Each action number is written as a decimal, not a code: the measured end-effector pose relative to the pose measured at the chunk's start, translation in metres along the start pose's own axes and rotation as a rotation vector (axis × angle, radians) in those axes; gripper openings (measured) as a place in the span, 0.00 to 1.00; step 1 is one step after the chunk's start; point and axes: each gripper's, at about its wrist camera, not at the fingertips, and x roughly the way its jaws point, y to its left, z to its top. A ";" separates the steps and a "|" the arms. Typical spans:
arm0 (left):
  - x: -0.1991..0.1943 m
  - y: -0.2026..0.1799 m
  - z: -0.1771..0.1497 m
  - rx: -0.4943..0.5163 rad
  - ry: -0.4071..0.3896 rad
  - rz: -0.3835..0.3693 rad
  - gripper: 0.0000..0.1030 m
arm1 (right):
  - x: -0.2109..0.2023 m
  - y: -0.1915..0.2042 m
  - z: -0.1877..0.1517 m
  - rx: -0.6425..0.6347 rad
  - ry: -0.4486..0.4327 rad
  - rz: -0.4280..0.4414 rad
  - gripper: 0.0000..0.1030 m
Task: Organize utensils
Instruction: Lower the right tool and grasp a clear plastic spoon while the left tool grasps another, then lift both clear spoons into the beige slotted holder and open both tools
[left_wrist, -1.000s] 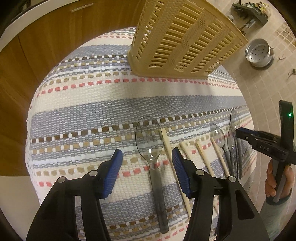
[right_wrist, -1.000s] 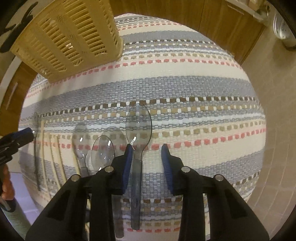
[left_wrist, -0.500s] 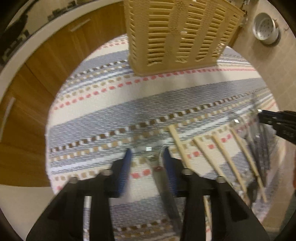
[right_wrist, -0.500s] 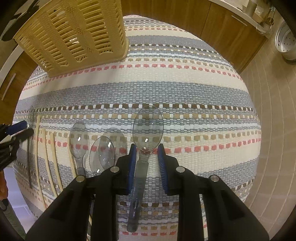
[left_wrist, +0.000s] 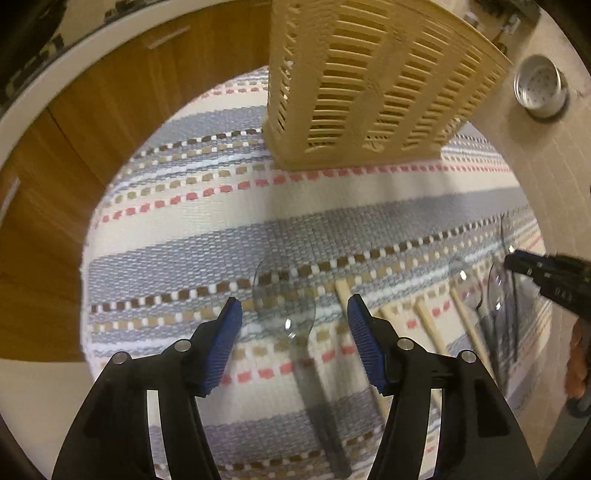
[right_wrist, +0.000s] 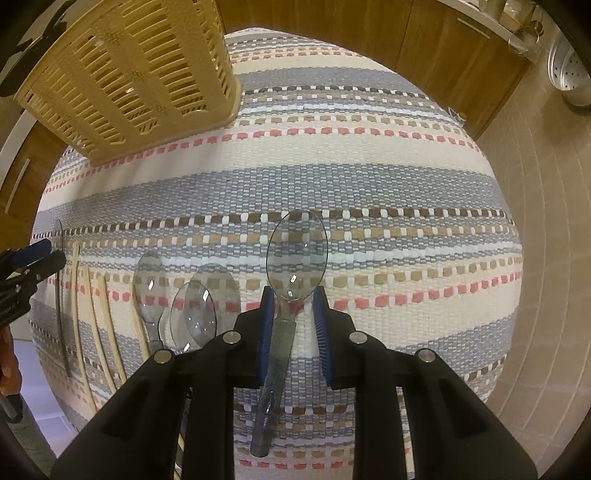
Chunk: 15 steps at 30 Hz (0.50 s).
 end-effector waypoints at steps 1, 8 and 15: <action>0.001 0.001 0.003 -0.010 0.004 -0.010 0.56 | 0.001 0.000 0.003 0.007 0.004 0.003 0.19; 0.004 0.001 0.008 -0.023 -0.009 0.027 0.54 | 0.006 -0.002 0.022 0.046 0.015 0.036 0.33; 0.001 0.005 0.009 -0.024 -0.027 0.089 0.30 | 0.011 0.004 0.034 0.020 -0.002 -0.022 0.27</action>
